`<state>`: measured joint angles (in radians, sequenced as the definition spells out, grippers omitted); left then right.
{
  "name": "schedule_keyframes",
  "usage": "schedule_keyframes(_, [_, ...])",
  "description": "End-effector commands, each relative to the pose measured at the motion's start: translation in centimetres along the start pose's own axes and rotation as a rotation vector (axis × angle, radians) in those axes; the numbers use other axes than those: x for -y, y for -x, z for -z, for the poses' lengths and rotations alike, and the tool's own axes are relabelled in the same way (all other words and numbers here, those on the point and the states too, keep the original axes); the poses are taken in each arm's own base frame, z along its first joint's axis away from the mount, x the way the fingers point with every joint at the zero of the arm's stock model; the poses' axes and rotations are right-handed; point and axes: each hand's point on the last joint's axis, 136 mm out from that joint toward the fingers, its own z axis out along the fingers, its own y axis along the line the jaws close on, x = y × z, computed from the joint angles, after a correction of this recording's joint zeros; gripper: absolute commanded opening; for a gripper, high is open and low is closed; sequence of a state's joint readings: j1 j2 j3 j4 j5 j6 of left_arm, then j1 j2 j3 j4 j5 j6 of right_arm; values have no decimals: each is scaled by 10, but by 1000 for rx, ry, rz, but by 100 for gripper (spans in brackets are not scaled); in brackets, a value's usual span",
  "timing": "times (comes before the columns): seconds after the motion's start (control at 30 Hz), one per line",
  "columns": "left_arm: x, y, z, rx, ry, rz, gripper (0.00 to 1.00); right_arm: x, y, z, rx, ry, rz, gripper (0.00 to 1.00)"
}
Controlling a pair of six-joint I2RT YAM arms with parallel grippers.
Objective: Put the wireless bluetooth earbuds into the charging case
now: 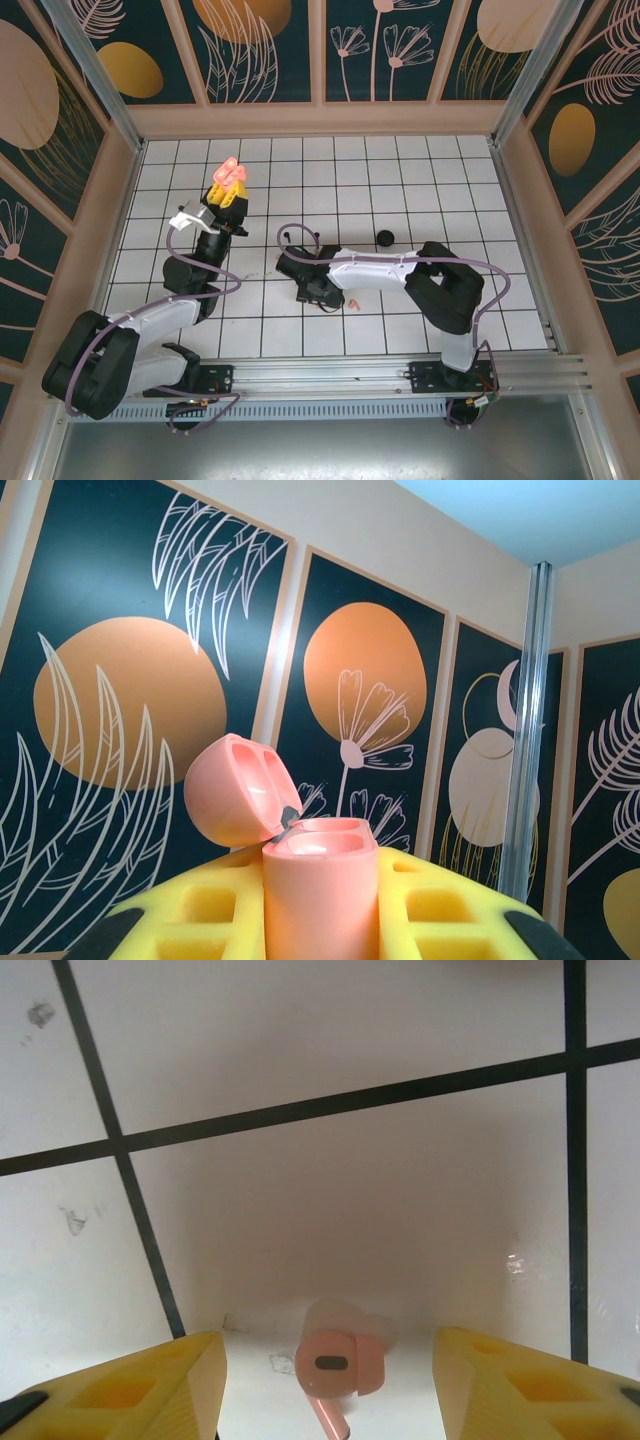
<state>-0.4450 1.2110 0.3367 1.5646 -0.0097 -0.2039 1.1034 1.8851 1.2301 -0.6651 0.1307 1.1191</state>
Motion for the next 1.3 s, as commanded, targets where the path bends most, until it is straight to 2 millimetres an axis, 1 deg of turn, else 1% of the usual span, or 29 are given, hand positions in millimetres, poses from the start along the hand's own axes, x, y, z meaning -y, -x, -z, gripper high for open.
schedule_keyframes(0.0, [4,11,3,55,-16,13,0,4,-4,-1,-3,-40,-19,56])
schedule_keyframes(0.53, [5,6,6,50,-33,31,0,0,-4,-12,-6,-41,-28,48])
schedule_keyframes(1.27, [7,0,4,43,-46,48,0,-10,0,-10,7,-15,-18,30])
